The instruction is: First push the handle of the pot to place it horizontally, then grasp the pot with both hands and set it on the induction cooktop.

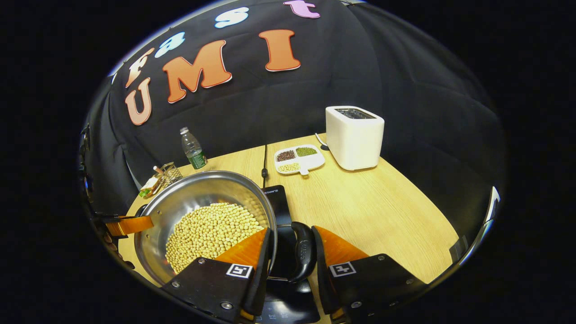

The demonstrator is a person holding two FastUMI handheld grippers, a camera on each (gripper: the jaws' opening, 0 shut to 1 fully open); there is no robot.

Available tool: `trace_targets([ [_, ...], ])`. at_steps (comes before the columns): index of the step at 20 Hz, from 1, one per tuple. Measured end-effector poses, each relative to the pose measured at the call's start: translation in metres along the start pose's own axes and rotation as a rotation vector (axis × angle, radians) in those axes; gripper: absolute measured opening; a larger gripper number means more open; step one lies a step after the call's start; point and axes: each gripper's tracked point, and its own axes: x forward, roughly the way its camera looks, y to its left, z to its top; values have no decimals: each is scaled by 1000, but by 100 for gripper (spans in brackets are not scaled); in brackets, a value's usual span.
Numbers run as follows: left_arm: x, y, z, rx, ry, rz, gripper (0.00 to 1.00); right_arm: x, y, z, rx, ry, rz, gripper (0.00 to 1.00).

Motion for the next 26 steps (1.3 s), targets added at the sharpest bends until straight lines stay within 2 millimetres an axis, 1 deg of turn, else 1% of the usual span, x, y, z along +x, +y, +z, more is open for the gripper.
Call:
trace_targets([
  [2, 5, 0, 1, -17, 6, -4, 43, 3, -1, 2, 9, -1, 6, 48],
  [3, 6, 1, 2, -22, 9, -2, 41, 5, -1, 4, 10, -2, 11, 48],
  [4, 7, 2, 2, -14, 10, 8, 42, 6, -1, 3, 5, 2, 16, 48],
  [5, 6, 4, 5, -4, 25, 21, 48, 4, -1, 3, 3, 3, 22, 50],
  [6, 4, 5, 13, 46, -13, 44, 51, 2, 0, 6, 2, 1, 24, 55],
  [7, -5, 2, 29, 94, -60, 55, 56, -2, 1, 11, 8, -6, 29, 56],
  [8, -16, 4, 46, 134, -114, 79, 56, -7, 3, 16, 15, -25, 30, 54],
  [9, -28, 7, 62, 155, -167, 104, 59, -15, 1, 24, 15, -42, 21, 66],
  [10, -43, 11, 73, 162, -206, 129, 60, -21, -1, 31, 5, -64, 4, 81],
  [12, -69, 19, 92, 148, -268, 158, 92, -40, -4, 47, -25, -113, -24, 95],
  [13, -84, 25, 100, 137, -293, 167, 95, -53, -2, 56, -33, -140, -26, 96],
  [18, -166, 63, 134, 98, -427, 235, 95, -115, 11, 107, -64, -292, -16, 95],
  [20, -202, 74, 144, 79, -479, 249, 95, -142, 21, 124, -70, -349, -1, 95],
  [21, -221, 79, 150, 69, -513, 254, 95, -155, 26, 131, -71, -381, 7, 95],
  [22, -242, 85, 158, 68, -551, 261, 97, -168, 29, 139, -75, -409, 11, 95],
  [23, -260, 91, 167, 64, -596, 268, 95, -180, 33, 144, -80, -434, 16, 95],
  [24, -278, 95, 175, 61, -633, 277, 94, -191, 37, 148, -84, -454, 21, 95],
  [25, -294, 102, 175, 56, -650, 294, 94, -202, 41, 152, -89, -472, 27, 95],
  [26, -310, 110, 176, 49, -659, 315, 95, -215, 44, 157, -95, -494, 33, 100],
])
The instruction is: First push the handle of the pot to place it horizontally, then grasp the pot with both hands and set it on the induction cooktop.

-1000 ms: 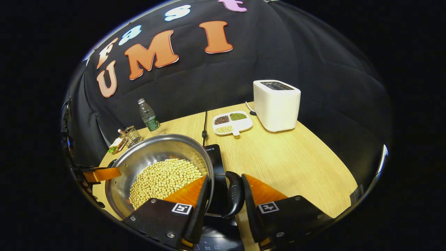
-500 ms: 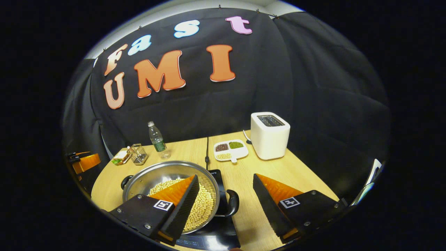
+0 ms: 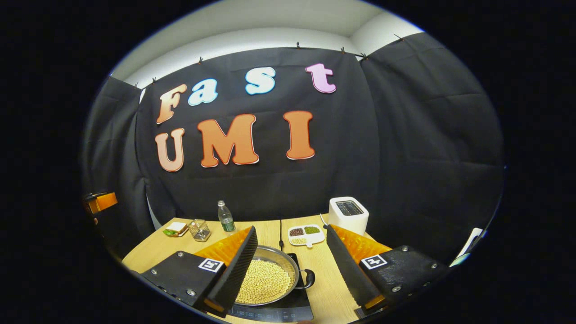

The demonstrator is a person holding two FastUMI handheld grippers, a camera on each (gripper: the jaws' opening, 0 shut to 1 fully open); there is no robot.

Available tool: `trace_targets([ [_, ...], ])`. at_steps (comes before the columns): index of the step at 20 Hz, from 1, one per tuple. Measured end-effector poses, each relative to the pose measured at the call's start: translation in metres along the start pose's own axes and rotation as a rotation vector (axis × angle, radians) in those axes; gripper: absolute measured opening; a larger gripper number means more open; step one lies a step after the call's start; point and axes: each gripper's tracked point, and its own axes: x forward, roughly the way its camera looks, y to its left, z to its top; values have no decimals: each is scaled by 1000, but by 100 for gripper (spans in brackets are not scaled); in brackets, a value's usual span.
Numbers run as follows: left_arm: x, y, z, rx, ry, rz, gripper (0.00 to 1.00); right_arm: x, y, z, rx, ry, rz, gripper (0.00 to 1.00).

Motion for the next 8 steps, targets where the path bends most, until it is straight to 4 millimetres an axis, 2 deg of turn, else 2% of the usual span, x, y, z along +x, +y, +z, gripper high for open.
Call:
trace_targets([
  [1, -8, 8, 13, 0, -21, 11, 94, -9, 3, 10, -9, -24, 6, 95],
  [3, -23, 23, 33, 24, -61, 36, 95, -24, 5, 29, -31, -68, 11, 95],
  [5, -36, 28, 45, 37, -81, 59, 94, -35, 6, 47, -50, -95, 11, 95],
  [6, -42, 24, 49, 37, -82, 43, 94, -40, 5, 54, -49, -103, 12, 95],
  [7, -45, 16, 51, 27, -81, 16, 92, -45, 6, 62, -48, -113, 18, 100],
  [8, -48, 11, 55, 14, -82, -7, 92, -49, 6, 68, -47, -123, 19, 95],
])
